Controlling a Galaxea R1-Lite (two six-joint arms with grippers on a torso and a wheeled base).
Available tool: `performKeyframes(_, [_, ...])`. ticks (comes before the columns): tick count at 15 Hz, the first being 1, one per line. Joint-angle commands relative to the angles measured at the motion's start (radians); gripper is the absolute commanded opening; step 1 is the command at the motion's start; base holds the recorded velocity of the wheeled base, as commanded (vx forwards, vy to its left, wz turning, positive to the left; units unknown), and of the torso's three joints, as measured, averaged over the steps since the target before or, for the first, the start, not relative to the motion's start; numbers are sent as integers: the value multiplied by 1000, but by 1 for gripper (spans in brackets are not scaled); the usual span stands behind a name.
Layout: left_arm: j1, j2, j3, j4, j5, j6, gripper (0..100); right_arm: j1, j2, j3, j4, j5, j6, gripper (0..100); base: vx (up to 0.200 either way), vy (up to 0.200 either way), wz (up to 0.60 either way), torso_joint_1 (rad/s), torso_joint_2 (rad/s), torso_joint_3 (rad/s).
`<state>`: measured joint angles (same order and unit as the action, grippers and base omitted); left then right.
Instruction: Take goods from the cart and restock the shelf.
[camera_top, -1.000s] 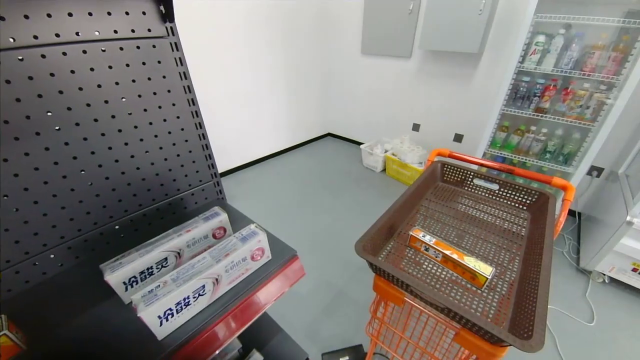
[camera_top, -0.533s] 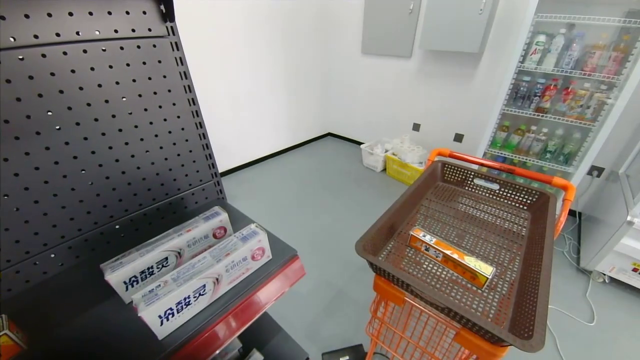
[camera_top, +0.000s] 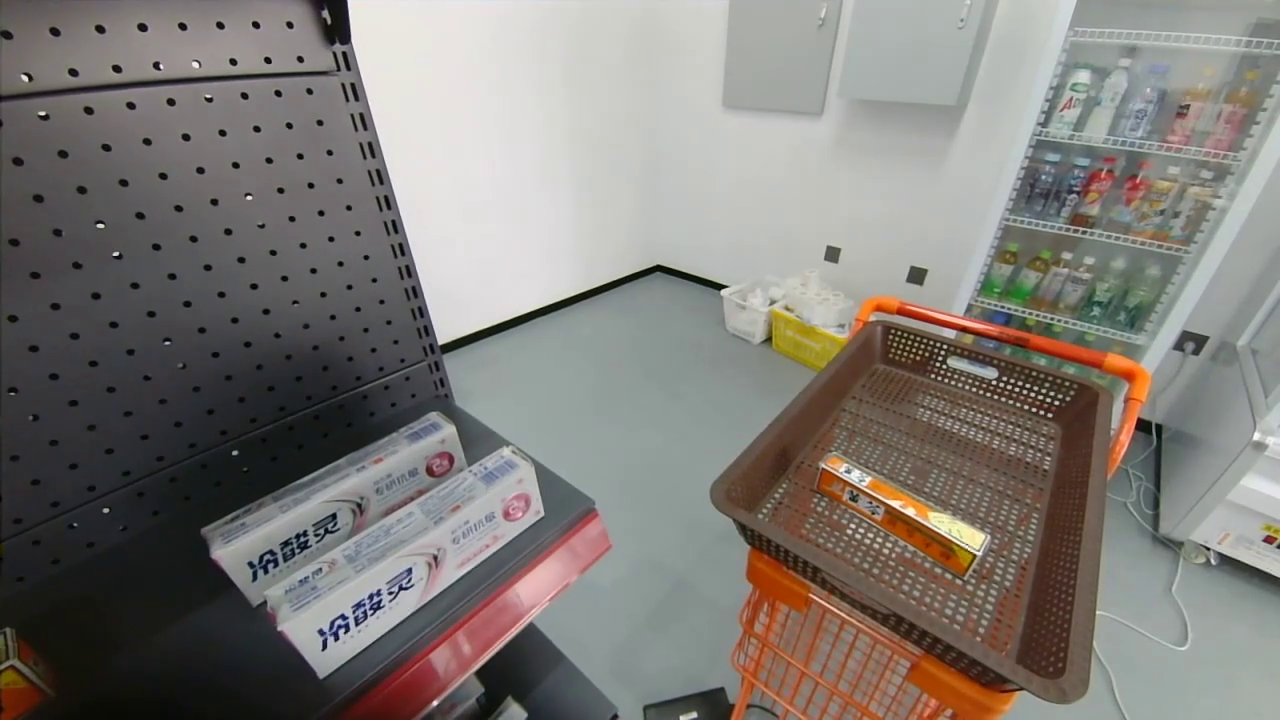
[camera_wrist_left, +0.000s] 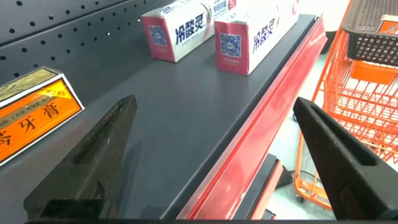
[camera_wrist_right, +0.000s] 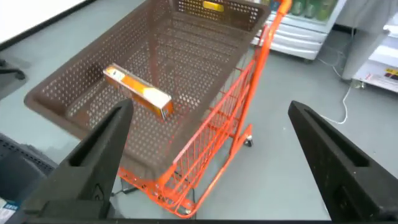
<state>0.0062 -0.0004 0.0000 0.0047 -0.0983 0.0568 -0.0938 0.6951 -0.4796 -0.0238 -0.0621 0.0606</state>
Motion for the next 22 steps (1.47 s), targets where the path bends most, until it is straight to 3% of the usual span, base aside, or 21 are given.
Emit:
performKeyframes(1, [0, 0, 0, 0, 0, 0, 100, -89, 463, -215, -103, 193, -71, 100, 0, 0, 0, 0, 0, 0])
performKeyframes(3, [0, 0, 0, 0, 0, 0, 100, -80, 540, -266, -73, 294, -85, 100, 0, 0, 0, 0, 0, 0])
performKeyframes(4, [0, 0, 0, 0, 0, 0, 100, -75, 616, -335, -8, 384, -173, 100, 0, 0, 0, 0, 0, 0])
performKeyframes(6, [0, 0, 0, 0, 0, 0, 100, -75, 735, -396, 31, 416, -331, 100, 0, 0, 0, 0, 0, 0])
performKeyframes(9, [0, 0, 0, 0, 0, 0, 100, -49, 837, -467, 48, 533, -426, 100, 0, 0, 0, 0, 0, 0])
performKeyframes(14, [0, 0, 0, 0, 0, 0, 100, 31, 992, -582, 173, 530, -544, 100, 0, 0, 0, 0, 0, 0])
performKeyframes(19, [0, 0, 0, 0, 0, 0, 100, 59, 1166, -875, 509, 501, -775, 100, 0, 0, 0, 0, 0, 0])
performKeyframes(22, [0, 0, 0, 0, 0, 0, 100, 62, 1258, -958, 542, 458, -837, 100, 0, 0, 0, 0, 0, 0])
